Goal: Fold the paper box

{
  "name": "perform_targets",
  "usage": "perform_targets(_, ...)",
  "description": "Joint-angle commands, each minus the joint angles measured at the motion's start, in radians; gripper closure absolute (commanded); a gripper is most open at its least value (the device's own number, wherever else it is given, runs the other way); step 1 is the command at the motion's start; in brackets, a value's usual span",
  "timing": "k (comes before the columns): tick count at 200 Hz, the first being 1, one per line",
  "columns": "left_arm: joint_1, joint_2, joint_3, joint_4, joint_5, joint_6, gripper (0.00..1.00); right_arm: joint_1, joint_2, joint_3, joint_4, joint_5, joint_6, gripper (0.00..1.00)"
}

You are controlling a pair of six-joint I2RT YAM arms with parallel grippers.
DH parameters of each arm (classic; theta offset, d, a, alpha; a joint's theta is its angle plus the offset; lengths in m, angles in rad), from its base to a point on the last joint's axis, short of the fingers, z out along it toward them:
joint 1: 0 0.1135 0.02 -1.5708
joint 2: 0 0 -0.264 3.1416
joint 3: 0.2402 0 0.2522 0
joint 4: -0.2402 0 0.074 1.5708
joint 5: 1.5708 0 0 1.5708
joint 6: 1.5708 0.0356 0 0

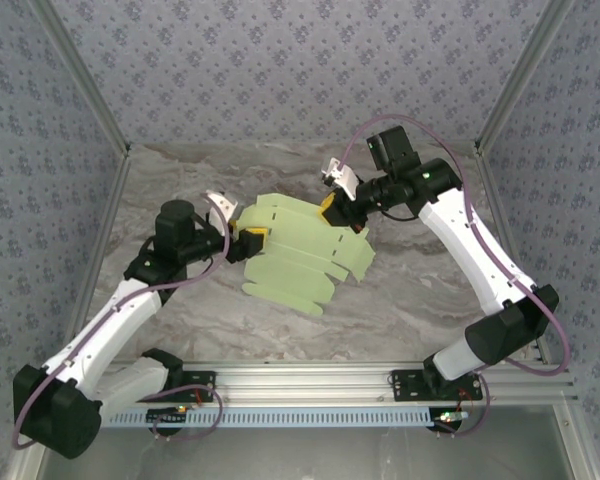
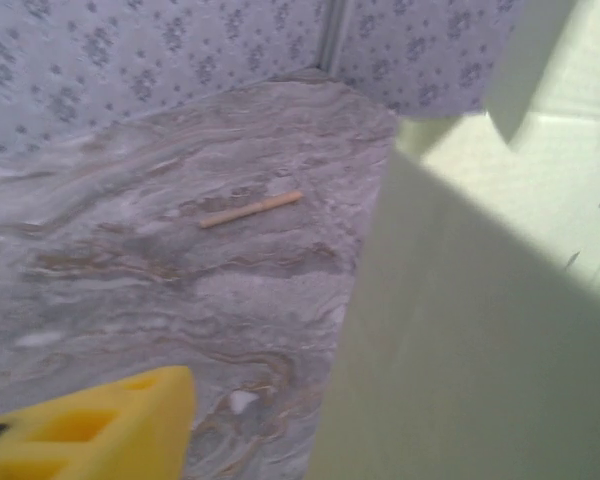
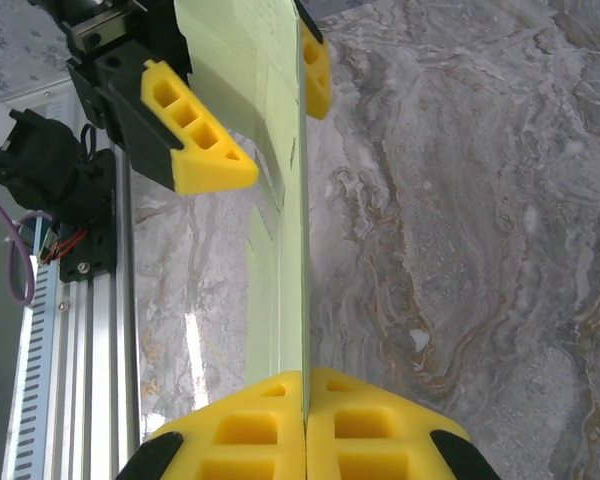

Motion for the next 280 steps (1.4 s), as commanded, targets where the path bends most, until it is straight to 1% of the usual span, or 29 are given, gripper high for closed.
perform_targets(1, 0.008, 0.002, 0.023, 0.064, 0.131, 0.033, 0.52, -0.014, -0.035, -0.015, -0.020, -0.043, -0.047, 1.00)
perform_targets(7, 0.011, 0.002, 0.024, 0.066, 0.149, 0.034, 0.56, -0.020, -0.036, -0.017, -0.019, -0.046, -0.051, 1.00)
perform_targets(15, 0.017, 0.002, 0.025, 0.064, 0.169, 0.035, 0.63, -0.026, -0.036, -0.019, -0.018, -0.054, -0.054, 1.00)
perform_targets(36, 0.031, -0.003, 0.019, 0.064, 0.223, 0.033, 0.87, -0.034, -0.041, -0.026, -0.001, -0.063, -0.060, 1.00)
perform_targets(53, 0.039, -0.012, 0.012, 0.069, 0.245, 0.030, 1.00, -0.027, -0.046, -0.038, 0.024, -0.031, -0.058, 1.00)
perform_targets(75, 0.049, -0.018, 0.013, 0.077, 0.271, 0.017, 1.00, -0.012, -0.048, -0.045, 0.048, 0.052, -0.060, 1.00)
perform_targets(97, 0.057, -0.014, 0.030, 0.057, 0.279, 0.004, 1.00, 0.008, -0.065, -0.078, 0.106, 0.173, -0.056, 1.00)
perform_targets(104, 0.061, -0.010, 0.036, 0.048, 0.273, -0.005, 1.00, 0.022, -0.082, -0.107, 0.152, 0.230, -0.059, 1.00)
perform_targets(118, 0.072, 0.007, 0.057, 0.024, 0.261, -0.025, 1.00, 0.064, -0.135, -0.211, 0.261, 0.339, -0.143, 1.00)
perform_targets(132, 0.088, 0.028, 0.081, 0.003, 0.261, -0.051, 1.00, 0.106, -0.184, -0.320, 0.422, 0.457, -0.209, 1.00)
perform_targets(157, 0.096, 0.053, 0.104, -0.019, 0.289, -0.068, 1.00, 0.138, -0.238, -0.410, 0.563, 0.542, -0.248, 1.00)
perform_targets(175, 0.096, 0.065, 0.114, -0.027, 0.292, -0.075, 1.00, 0.179, -0.266, -0.469, 0.659, 0.625, -0.321, 1.00)
perform_targets(183, 0.097, 0.073, 0.119, -0.030, 0.293, -0.078, 1.00, 0.195, -0.275, -0.522, 0.693, 0.662, -0.349, 1.00)
perform_targets(214, 0.105, 0.105, 0.143, -0.043, 0.292, -0.099, 1.00, 0.243, -0.306, -0.634, 0.844, 0.773, -0.458, 1.00)
perform_targets(280, 0.110, 0.147, 0.171, -0.026, 0.320, -0.148, 1.00, 0.317, -0.312, -0.771, 1.089, 0.962, -0.607, 1.00)
